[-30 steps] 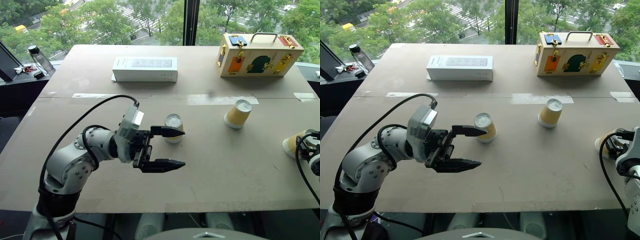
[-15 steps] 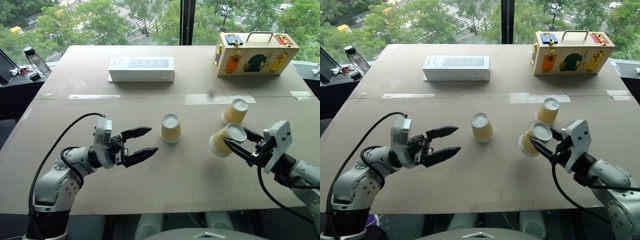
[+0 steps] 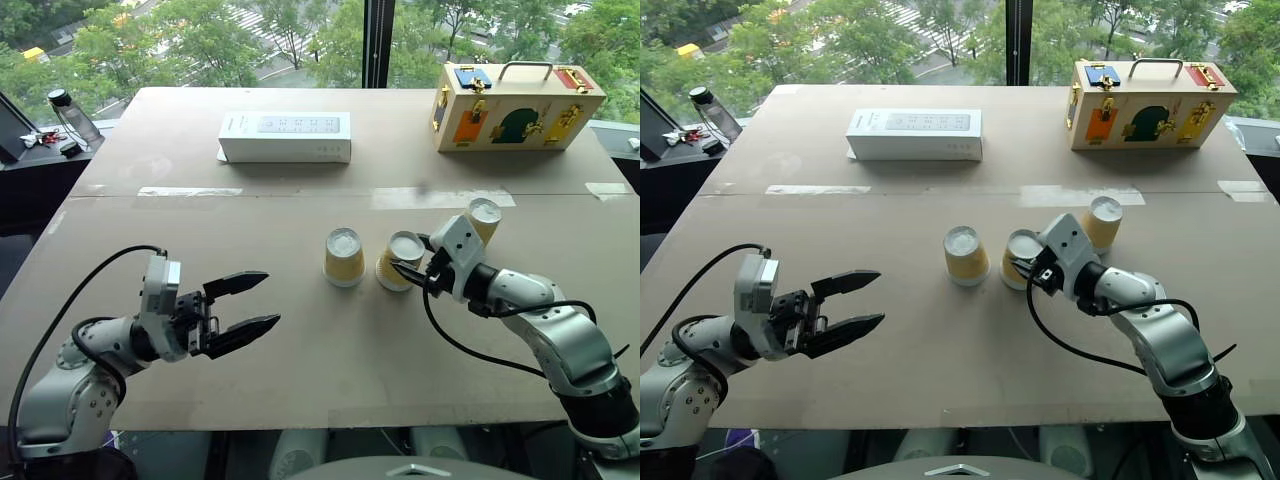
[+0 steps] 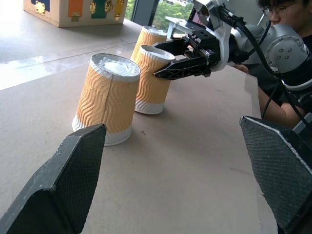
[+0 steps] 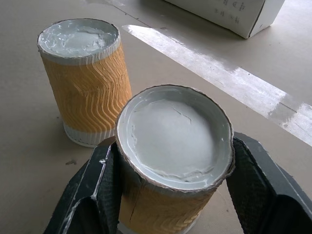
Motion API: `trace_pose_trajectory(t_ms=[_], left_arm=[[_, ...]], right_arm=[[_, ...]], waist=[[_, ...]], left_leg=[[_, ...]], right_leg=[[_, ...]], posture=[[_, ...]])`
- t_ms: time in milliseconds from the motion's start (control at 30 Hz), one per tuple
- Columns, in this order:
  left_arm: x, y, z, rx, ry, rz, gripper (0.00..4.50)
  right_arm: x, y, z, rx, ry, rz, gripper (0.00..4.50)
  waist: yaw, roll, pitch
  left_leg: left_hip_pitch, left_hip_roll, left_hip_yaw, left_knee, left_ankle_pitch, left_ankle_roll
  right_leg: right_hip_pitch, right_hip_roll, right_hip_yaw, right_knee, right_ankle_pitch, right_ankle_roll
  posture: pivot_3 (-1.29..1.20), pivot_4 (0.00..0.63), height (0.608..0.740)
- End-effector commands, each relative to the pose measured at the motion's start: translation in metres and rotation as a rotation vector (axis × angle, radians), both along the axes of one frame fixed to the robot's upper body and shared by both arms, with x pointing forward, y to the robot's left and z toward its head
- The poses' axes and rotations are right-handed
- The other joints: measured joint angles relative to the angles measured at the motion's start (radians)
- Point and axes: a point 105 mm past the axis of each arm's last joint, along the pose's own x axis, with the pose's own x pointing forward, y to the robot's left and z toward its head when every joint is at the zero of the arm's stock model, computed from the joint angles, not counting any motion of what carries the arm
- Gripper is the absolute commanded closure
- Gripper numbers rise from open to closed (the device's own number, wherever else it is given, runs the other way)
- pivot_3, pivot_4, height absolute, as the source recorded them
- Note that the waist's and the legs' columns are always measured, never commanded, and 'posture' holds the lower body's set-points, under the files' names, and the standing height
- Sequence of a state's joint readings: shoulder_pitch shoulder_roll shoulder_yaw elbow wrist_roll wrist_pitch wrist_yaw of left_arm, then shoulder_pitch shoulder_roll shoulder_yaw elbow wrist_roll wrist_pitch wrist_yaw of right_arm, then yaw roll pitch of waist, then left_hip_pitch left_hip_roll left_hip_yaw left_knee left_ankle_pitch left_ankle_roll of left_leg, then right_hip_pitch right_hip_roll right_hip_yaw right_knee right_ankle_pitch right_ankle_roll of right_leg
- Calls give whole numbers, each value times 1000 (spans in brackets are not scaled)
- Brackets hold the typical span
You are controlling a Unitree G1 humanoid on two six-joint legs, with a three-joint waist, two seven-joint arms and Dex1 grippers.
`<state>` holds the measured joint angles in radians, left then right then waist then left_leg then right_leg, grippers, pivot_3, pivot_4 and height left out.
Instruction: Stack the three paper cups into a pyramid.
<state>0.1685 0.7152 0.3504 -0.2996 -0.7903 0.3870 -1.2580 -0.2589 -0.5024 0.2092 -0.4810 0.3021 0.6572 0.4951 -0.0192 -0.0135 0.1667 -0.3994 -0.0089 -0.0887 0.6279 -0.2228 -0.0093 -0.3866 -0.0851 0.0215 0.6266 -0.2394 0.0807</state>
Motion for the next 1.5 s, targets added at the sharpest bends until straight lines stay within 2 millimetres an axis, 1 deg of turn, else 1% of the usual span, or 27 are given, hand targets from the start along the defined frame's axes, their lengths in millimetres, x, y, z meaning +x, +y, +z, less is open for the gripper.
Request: trace_pose_trajectory(t_ms=[33,200,300,433,500,533,567,600,700,800,867,933,1000,1033,1067,1133,1200,1333,1500], left_arm=[[-7,7,8,39,-60,-19,0],[-6,9,7,49,-64,-15,0],[-4,6,8,52,-71,-19,0],[-2,3,10,53,-78,-22,0],[-1,1,11,52,-80,-25,0],[0,-1,12,50,-82,-27,0],[0,-1,13,49,-84,-29,0],[1,-2,14,47,-86,-30,0],[2,-5,18,38,-94,-39,0],[3,-7,21,31,-100,-43,0],[3,-8,23,26,-105,-47,0],[3,-10,25,20,-109,-51,0],[3,-12,27,14,-114,-56,0],[3,-13,27,13,-115,-58,0],[4,-13,27,12,-116,-58,0],[6,-14,28,11,-119,-59,0],[6,-14,29,12,-121,-60,0],[6,-13,28,15,-121,-57,0],[3,-16,25,16,-114,-59,0]], right_arm=[[1,12,5,-3,-41,47,2282],[1,22,8,-4,-55,88,2282],[0,28,6,-20,-58,114,2282],[-1,30,2,-35,-43,129,2282],[1,28,0,-46,-47,121,1217],[2,25,4,-43,-59,109,878],[3,22,6,-41,-68,102,288],[4,17,12,-42,-93,81,61],[1,-1,48,57,-152,42,61],[-5,-18,80,135,-195,21,61],[-4,-30,95,173,-214,-19,61],[2,-44,102,183,-223,-86,61],[15,-60,99,149,-226,-181,61],[18,-64,98,139,-226,-207,61],[24,-70,92,121,-214,-241,61],[40,-88,72,98,-151,-355,61],[50,-99,58,67,-122,-423,61],[53,-105,55,104,-118,-455,61],[55,-116,42,97,-72,-510,61]], waist=[[0,0,0],[2,0,0],[2,0,0],[1,0,0],[1,0,0],[1,0,0],[1,0,0],[2,0,0],[5,0,1],[6,0,1],[3,0,1],[2,0,1],[3,0,1],[3,0,1],[3,0,1],[3,0,1],[3,0,1],[2,1,1],[2,1,1]], left_leg=[[0,0,0,0,0,0],[1,1,0,0,0,0],[1,0,0,0,0,0],[1,0,0,0,0,0],[1,0,0,0,0,0],[1,0,0,0,0,0],[1,0,0,0,0,0],[1,0,0,0,0,0],[0,0,0,0,0,0],[0,0,0,0,0,0],[0,0,0,0,0,0],[0,1,0,0,0,0],[1,1,0,0,0,0],[1,1,0,0,0,0],[0,1,0,0,0,0],[0,1,1,0,0,0],[0,1,1,0,0,0],[0,0,1,-1,0,0],[0,0,1,-1,0,0]], right_leg=[[0,0,0,0,0,0],[0,0,0,0,0,0],[0,0,0,0,0,0],[0,0,0,0,0,0],[0,0,0,0,0,0],[0,1,0,0,0,0],[0,0,0,0,0,0],[0,0,0,0,0,0],[0,0,0,0,0,0],[0,0,0,0,1,0],[0,0,0,0,1,0],[0,1,0,0,0,0],[0,1,0,0,0,0],[0,1,0,1,0,0],[0,1,0,0,0,0],[0,1,0,0,0,-1],[0,1,0,0,1,-1],[0,1,1,0,1,-1],[-1,1,1,0,2,3]], posture=[[0,150,740],[0,150,740],[0,150,740],[0,150,740],[0,150,740],[0,150,740],[0,150,740],[0,150,740],[0,150,740],[0,150,740],[0,150,740],[0,150,740],[0,150,740],[0,150,740],[0,150,740],[0,150,740],[0,150,740],[0,150,740],[0,150,740]])
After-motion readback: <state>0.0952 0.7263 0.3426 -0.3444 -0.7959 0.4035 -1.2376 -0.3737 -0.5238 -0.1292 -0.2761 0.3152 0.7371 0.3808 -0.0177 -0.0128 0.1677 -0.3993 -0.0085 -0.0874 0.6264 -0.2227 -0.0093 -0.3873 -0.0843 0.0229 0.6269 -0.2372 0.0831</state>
